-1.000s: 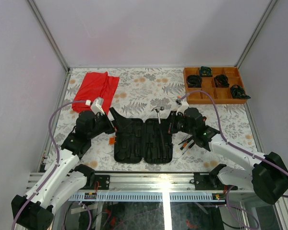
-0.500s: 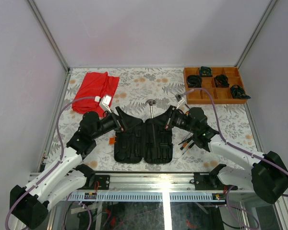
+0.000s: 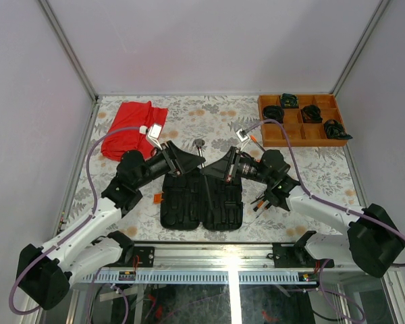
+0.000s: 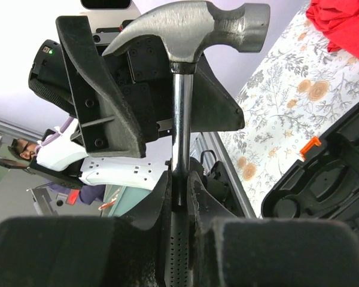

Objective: Sort the tools into containers
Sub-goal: Pick up the hammer at the center of the board, then place the hammer in the storage box.

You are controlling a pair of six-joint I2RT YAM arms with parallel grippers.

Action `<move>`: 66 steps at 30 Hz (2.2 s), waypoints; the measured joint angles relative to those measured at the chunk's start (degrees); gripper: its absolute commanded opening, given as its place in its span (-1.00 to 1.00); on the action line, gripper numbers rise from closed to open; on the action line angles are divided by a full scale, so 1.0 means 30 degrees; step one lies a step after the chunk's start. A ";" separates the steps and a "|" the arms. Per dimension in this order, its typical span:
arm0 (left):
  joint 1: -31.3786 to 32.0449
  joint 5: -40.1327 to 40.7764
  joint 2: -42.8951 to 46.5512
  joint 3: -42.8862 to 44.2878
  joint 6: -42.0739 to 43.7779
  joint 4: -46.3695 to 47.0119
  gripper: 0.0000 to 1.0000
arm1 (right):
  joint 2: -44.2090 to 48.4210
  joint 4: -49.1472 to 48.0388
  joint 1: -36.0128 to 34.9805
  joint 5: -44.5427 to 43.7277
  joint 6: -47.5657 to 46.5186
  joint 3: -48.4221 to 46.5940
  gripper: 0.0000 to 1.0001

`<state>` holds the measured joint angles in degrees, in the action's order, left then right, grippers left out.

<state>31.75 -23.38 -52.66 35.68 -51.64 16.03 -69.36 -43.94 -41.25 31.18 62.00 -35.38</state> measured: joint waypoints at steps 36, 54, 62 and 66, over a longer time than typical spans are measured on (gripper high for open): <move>0.0423 0.3249 -0.0036 0.2499 0.2047 -0.6980 -1.00 | 0.2579 0.4146 -0.0503 -0.2484 -0.2412 0.0036 0.10; 0.2433 1.0120 -0.6069 0.5435 0.3475 -1.5118 -1.00 | 0.7490 1.3420 -0.0503 -0.8590 -0.4677 0.2769 0.12; 0.3541 1.2364 -0.9085 0.7417 0.3869 -1.7172 -1.00 | 0.7584 1.4426 -0.0503 -0.9202 -0.4816 0.3337 0.14; 0.4109 1.3172 -1.0520 0.8145 0.3898 -1.7908 -1.00 | 0.7351 1.4411 -0.0503 -0.9114 -0.4809 0.3636 0.15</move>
<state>44.07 16.14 -84.23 60.12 -39.94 -37.69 -47.31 -0.71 -42.76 3.84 47.57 -24.47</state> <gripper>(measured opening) 0.089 0.569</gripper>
